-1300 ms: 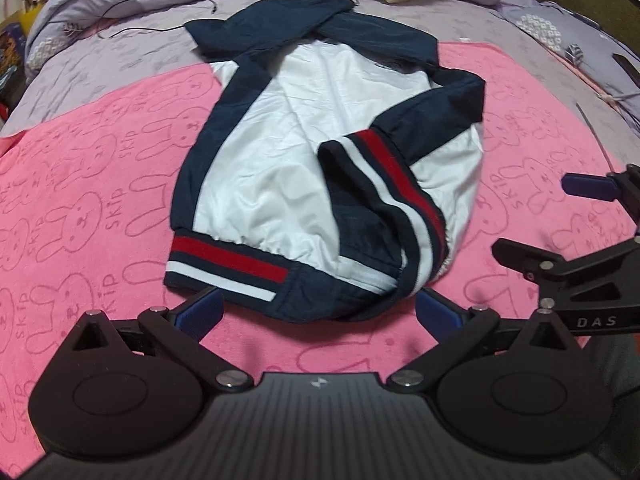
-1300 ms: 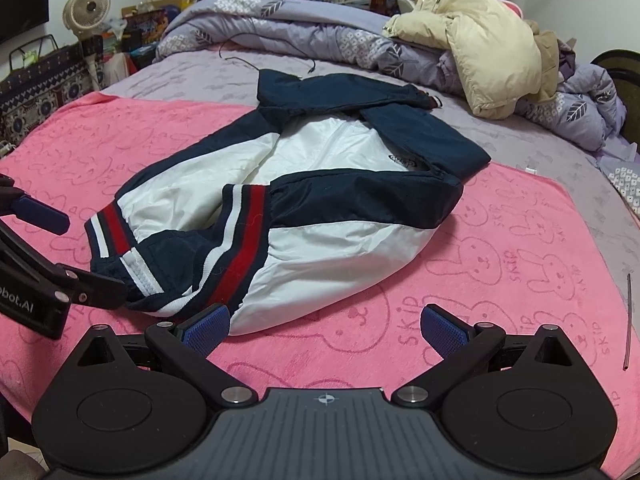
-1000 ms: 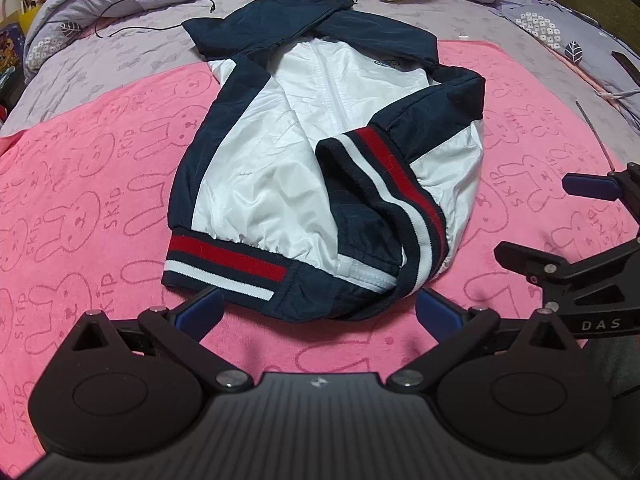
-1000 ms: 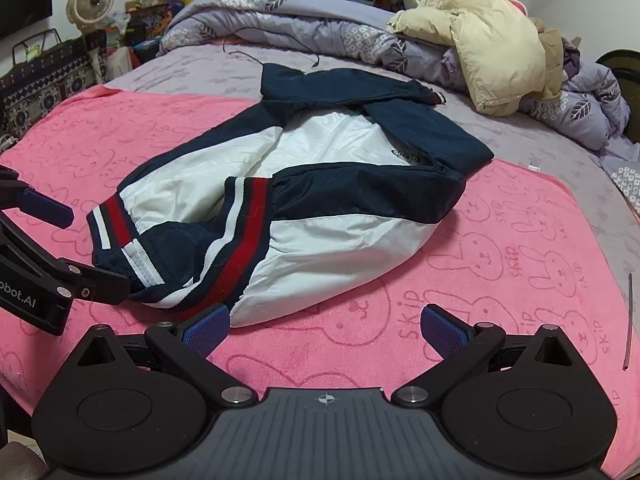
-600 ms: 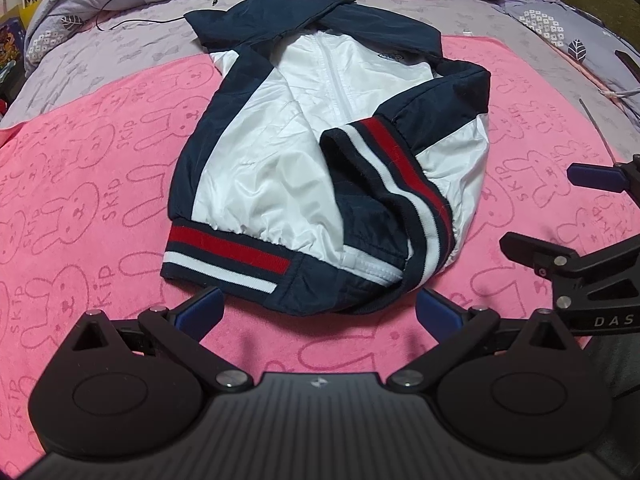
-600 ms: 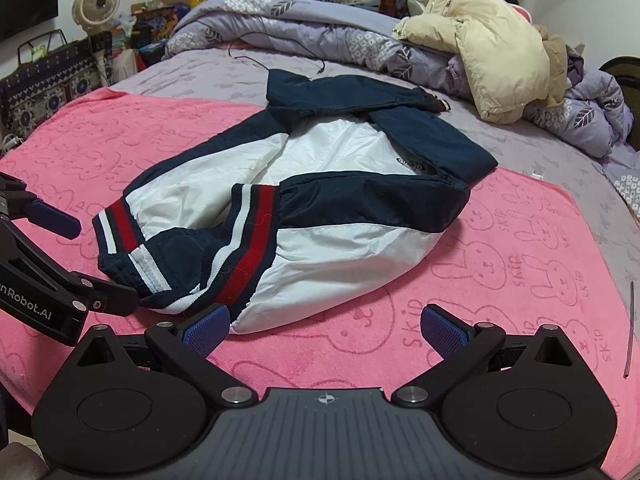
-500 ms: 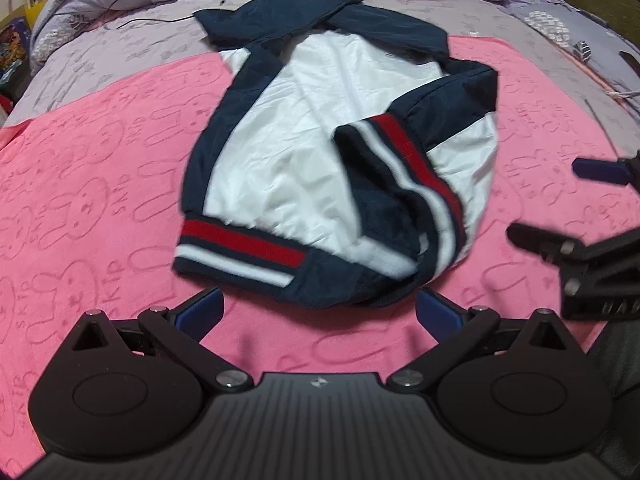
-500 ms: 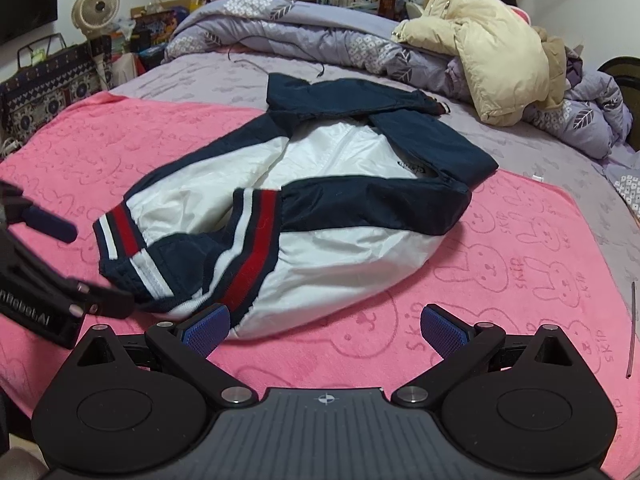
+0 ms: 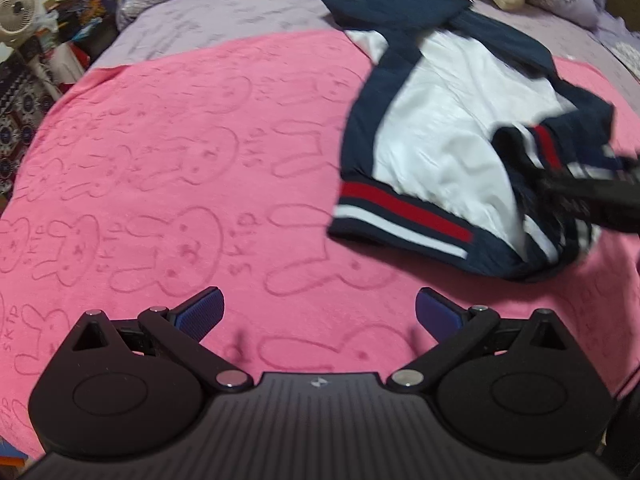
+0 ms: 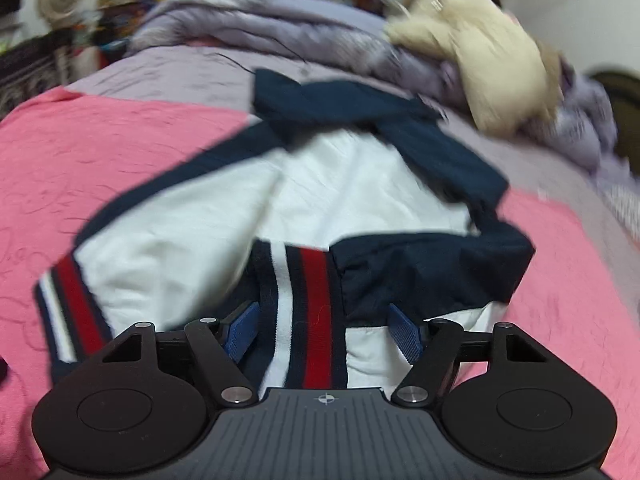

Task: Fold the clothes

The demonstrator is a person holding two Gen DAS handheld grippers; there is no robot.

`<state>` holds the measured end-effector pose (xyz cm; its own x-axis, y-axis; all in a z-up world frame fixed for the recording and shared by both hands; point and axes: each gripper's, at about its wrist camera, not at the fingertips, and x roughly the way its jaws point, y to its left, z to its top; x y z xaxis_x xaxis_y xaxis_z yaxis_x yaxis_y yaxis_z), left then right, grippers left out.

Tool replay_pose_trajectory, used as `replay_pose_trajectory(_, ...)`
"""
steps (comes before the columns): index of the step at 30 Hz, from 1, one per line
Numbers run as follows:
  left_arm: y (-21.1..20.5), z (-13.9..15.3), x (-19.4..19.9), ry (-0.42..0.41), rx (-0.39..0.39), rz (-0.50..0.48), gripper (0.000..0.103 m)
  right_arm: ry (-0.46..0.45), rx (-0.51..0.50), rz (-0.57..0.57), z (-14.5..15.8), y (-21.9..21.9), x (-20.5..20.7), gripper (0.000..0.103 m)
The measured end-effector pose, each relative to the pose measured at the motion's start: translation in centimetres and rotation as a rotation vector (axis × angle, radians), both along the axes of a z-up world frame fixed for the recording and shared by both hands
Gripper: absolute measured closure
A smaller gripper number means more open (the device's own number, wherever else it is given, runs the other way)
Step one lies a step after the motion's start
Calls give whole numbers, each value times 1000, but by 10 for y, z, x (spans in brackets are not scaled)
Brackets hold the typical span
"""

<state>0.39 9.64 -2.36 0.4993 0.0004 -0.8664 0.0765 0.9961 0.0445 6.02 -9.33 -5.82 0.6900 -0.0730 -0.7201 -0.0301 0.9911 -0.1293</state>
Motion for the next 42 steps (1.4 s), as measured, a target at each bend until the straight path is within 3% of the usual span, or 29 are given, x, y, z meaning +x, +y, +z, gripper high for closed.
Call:
replay_pose_trajectory(2,-1,-3,5,-3,6,1,0,-10,-20,-48,-7,-13,-6,42)
replay_pose_trajectory(4,-4,-7,10,-3,17,-5,0,-41,-28,-121,-7,-28,-16,71)
replay_pose_trajectory(5,-6,-8,11,-3,20,-14,0,-71,-13,-174,-2,-38,-25,77)
replay_pose_trajectory(7,-14,-11,12,-2,30,-43,0,-106,42,-242,7,-61,-47,77)
replay_pose_trajectory(9,-23,-17,16,-9,56,-69,0,-121,-33,-330,8,-82,-67,85)
replay_pose_trajectory(11,-31,-23,22,-13,92,-75,0,-122,-117,-397,5,-99,-81,85)
replay_pose_trajectory(13,-34,-25,26,-11,110,-68,0,-119,-74,-385,6,-111,-94,84)
replay_pose_trajectory(17,-35,-30,29,-2,119,-56,0,-201,-11,-199,22,-83,-98,75)
replay_pose_trajectory(18,-34,-31,28,3,117,-52,0,-226,-30,-133,26,-66,-93,63)
replay_pose_trajectory(19,-33,-32,27,8,117,-47,0,-225,-63,-85,23,-50,-81,56)
replay_pose_trajectory(23,-28,-26,20,12,124,-29,0,-139,-230,69,-4,11,-16,55)
replay_pose_trajectory(26,-25,-21,17,7,113,-24,0,-72,-381,129,-35,29,12,55)
replay_pose_trajectory(28,-24,-20,17,-1,113,-22,0,-103,-407,69,-32,14,10,57)
replay_pose_trajectory(31,-23,-19,20,-8,108,-16,0,-139,-377,-112,-22,-36,-6,56)
replay_pose_trajectory(35,-24,-20,25,-21,108,-12,0,-113,-380,-320,-30,-106,-67,53)
replay_pose_trajectory(38,-24,-17,29,-36,92,-5,0,-57,-368,-335,-43,-131,-109,49)
replay_pose_trajectory(42,-29,-6,27,-51,25,-40,0,-29,-416,-291,-52,-123,-133,48)
